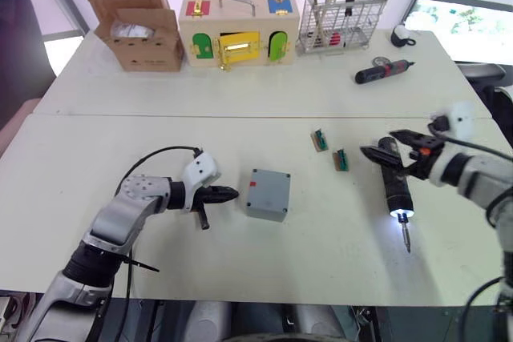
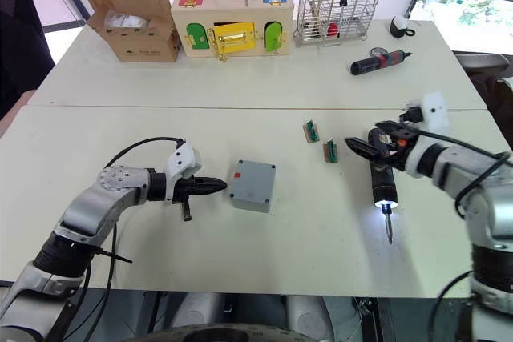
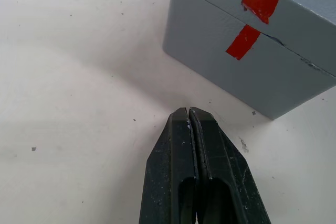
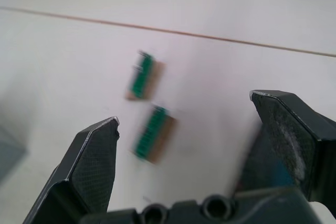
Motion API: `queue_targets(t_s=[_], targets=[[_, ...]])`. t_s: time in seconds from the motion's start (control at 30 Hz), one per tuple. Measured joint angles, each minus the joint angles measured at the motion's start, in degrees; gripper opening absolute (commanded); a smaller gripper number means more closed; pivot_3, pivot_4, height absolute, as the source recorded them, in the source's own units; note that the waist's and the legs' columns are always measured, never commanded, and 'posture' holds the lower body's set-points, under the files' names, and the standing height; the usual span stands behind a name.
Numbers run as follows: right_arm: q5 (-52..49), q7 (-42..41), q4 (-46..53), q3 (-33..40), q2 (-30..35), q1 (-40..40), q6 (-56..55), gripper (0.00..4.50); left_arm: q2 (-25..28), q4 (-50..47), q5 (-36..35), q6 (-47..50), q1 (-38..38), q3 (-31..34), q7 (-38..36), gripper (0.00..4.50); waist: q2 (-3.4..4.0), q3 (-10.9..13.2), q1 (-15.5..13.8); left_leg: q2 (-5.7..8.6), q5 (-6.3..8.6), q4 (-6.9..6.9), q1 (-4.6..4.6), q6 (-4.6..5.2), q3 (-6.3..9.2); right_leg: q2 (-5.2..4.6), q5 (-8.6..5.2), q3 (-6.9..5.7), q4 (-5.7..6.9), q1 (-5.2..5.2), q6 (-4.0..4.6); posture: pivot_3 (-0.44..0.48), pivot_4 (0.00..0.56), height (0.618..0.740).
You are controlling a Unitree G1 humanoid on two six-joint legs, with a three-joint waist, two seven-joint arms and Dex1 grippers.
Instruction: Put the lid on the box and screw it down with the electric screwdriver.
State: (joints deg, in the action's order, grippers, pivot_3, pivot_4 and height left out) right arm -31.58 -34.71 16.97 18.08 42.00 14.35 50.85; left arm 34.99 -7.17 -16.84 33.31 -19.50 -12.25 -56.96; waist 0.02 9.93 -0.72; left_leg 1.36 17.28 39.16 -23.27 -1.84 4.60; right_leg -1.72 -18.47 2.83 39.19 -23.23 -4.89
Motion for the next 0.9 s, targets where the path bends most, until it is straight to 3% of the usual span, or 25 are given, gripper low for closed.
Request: queue_targets(t_s=[0.2, 0.4, 0.63, 0.83, 0.9], targets=[[3.2, 4.7, 1.6, -4.0, -7.5, -4.6, -5.8, 4.49, 4.3, -3.2, -1.7, 2.9, -1.8, 2.2, -1.6, 0.0, 0.0, 0.0, 0.2, 0.0, 0.0, -0.01, -0.01, -0.01, 0.0, 0.01, 0.0, 0.0, 0.01, -0.04, 0.0, 0.0, 0.15, 0.74], [7.0, 8.3, 0.9, -6.4, -11.4, -5.0, -11.2, 4.49, 7.6, -8.1, -5.6, 6.3, -5.5, 3.6, -4.1, 0.0, 0.01, 0.0, 0.2, 0.0, -0.02, -0.01, 0.0, -0.03, 0.01, 0.03, 0.0, 0.0, 0.02, -0.05, 0.0, 0.0, 0.15, 0.74], [10.4, 10.3, -2.1, -9.6, -13.0, -4.1, -13.2, 4.49, 7.8, -10.2, -8.0, 8.6, -8.2, 4.3, -4.4, 0.0, 0.01, 0.0, 0.6, -0.01, -0.02, -0.02, 0.0, -0.03, 0.0, 0.06, 0.0, 0.0, 0.02, -0.06, 0.0, 0.0, 0.15, 0.74], [12.4, 11.9, -5.5, -10.7, -14.3, -1.9, -14.4, 2.72, 4.6, -11.1, -10.8, 10.3, -9.4, 5.1, -1.9, 0.0, 0.01, 0.0, 0.6, -0.01, -0.03, -0.02, -0.01, -0.05, 0.01, 0.06, 0.0, -0.01, 0.03, -0.06, 0.0, 0.0, 0.15, 0.74], [12.8, 12.0, -6.1, -11.0, -14.5, -1.2, -14.9, 2.72, 3.5, -11.4, -11.6, 10.5, -10.1, 5.3, -0.8, 0.0, 0.01, 0.0, 0.7, -0.01, -0.03, -0.02, -0.01, -0.05, 0.0, 0.06, 0.0, 0.0, 0.03, -0.06, 0.0, 0.0, 0.15, 0.74]])
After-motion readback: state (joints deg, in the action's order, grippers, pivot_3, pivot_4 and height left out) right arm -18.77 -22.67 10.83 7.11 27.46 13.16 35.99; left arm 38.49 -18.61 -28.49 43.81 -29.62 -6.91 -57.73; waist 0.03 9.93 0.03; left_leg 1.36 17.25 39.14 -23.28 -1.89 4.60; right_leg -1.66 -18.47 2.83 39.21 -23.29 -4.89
